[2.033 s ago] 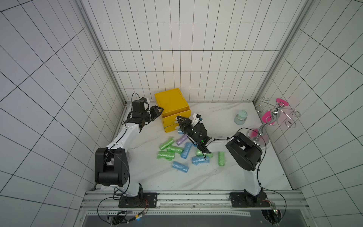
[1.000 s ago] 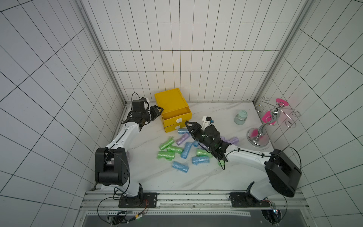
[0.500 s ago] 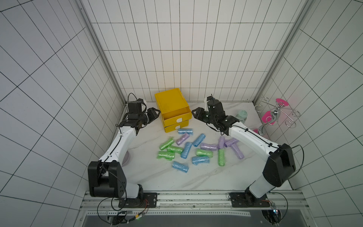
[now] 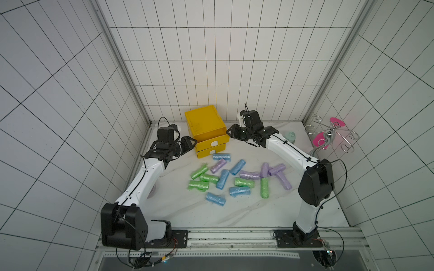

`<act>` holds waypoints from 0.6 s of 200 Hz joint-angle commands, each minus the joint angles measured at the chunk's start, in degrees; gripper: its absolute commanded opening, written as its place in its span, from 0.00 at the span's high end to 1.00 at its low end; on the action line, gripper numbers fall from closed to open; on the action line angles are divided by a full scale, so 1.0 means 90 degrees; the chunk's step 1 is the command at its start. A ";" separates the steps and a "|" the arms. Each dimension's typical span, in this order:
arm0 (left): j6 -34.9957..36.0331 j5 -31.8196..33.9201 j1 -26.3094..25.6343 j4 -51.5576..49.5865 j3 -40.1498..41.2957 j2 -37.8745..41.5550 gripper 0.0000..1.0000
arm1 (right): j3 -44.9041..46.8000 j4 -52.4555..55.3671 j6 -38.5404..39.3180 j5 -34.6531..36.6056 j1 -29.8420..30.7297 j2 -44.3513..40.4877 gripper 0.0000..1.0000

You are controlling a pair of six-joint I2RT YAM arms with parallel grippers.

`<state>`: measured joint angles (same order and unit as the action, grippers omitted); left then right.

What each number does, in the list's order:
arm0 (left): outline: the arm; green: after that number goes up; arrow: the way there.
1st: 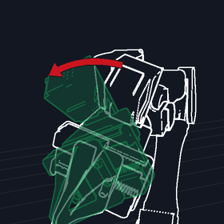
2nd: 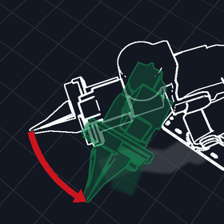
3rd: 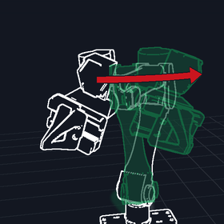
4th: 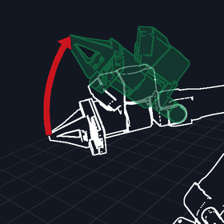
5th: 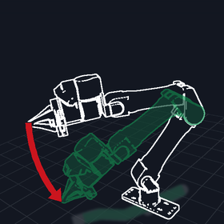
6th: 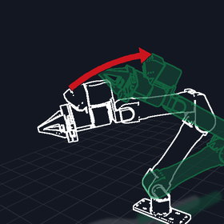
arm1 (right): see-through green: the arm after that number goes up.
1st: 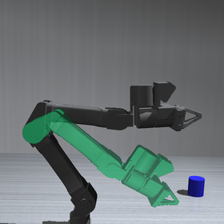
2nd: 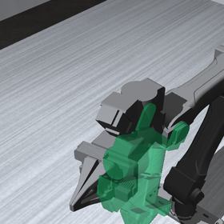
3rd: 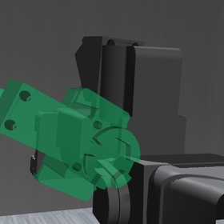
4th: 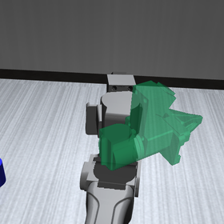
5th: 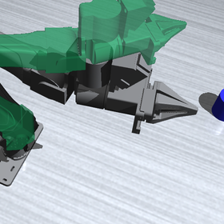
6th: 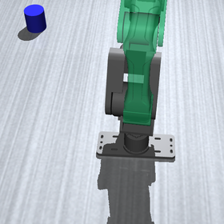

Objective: Sort the rolls of trash bags by color and place them into the drawer
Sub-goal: Open the drawer in the storage box.

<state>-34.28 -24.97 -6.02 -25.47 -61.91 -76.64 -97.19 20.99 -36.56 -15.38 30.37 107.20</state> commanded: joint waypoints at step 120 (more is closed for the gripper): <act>-0.0127 -0.0229 -0.0299 0.0262 0.0267 -0.0038 0.51 | -0.0401 0.0451 0.0201 -0.0586 -0.0098 0.0131 0.88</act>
<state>-34.89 -25.04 -7.53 -23.16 -60.95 -77.89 -101.78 23.75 -35.07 -18.87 29.50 110.63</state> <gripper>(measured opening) 0.488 0.150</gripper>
